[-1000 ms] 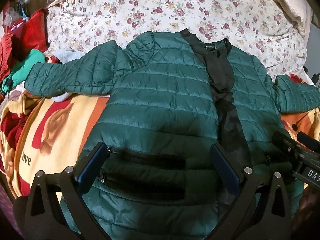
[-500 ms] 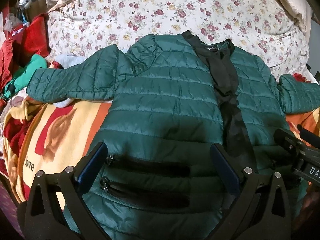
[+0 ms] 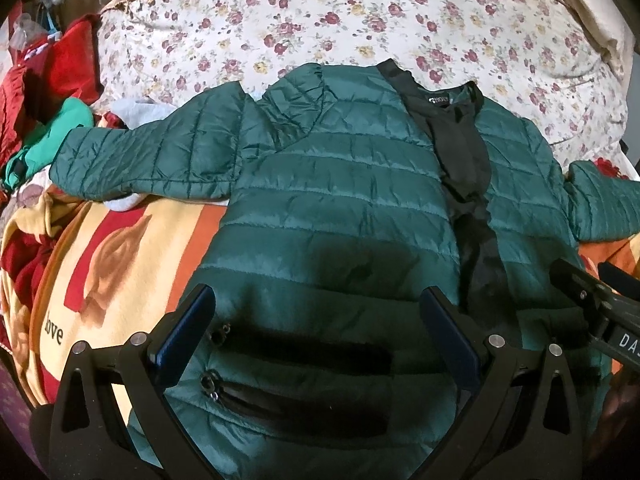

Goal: Fold large clothes

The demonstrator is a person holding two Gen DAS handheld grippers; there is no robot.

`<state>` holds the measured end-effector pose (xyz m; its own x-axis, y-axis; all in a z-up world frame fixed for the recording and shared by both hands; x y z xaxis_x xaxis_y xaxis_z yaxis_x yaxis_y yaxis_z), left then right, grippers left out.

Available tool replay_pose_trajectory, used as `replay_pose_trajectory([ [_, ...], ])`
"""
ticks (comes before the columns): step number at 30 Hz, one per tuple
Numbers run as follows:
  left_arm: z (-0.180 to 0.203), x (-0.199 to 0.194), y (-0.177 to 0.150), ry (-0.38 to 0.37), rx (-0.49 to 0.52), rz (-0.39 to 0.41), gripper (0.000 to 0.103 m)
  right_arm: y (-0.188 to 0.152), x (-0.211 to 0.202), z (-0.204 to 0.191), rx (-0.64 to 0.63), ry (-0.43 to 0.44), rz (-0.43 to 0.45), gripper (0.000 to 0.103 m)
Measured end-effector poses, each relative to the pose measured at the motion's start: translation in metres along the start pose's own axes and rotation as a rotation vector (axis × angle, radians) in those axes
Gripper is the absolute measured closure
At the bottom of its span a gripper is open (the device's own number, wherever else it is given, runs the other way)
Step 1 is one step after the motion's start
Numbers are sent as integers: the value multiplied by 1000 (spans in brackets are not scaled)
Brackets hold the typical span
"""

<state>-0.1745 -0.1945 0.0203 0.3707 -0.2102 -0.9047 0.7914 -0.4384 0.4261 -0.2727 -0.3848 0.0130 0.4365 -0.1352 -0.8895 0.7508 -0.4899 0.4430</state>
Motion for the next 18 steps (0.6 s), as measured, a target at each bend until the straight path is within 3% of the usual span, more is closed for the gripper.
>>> replay_pose_trajectory([
  [4, -2, 3, 4, 34, 6, 2, 1, 2, 4, -2, -6, 1, -7, 0],
  [18, -6, 11, 19, 18, -22, -8, 1, 15, 13, 8, -3, -19, -14, 0],
])
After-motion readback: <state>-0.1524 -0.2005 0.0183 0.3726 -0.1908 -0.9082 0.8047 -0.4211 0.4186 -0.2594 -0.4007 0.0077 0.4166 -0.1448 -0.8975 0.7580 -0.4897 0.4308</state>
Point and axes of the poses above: each gripper's, at about its wrist camera, not at the fingertips, and x roughly the way its jaws point, z to its right, y to its top, the point moved 9 cm from there along x, roughly the way its jaws point, and after that the axes turned 13 degrees about -z, right-handed, at the moved point
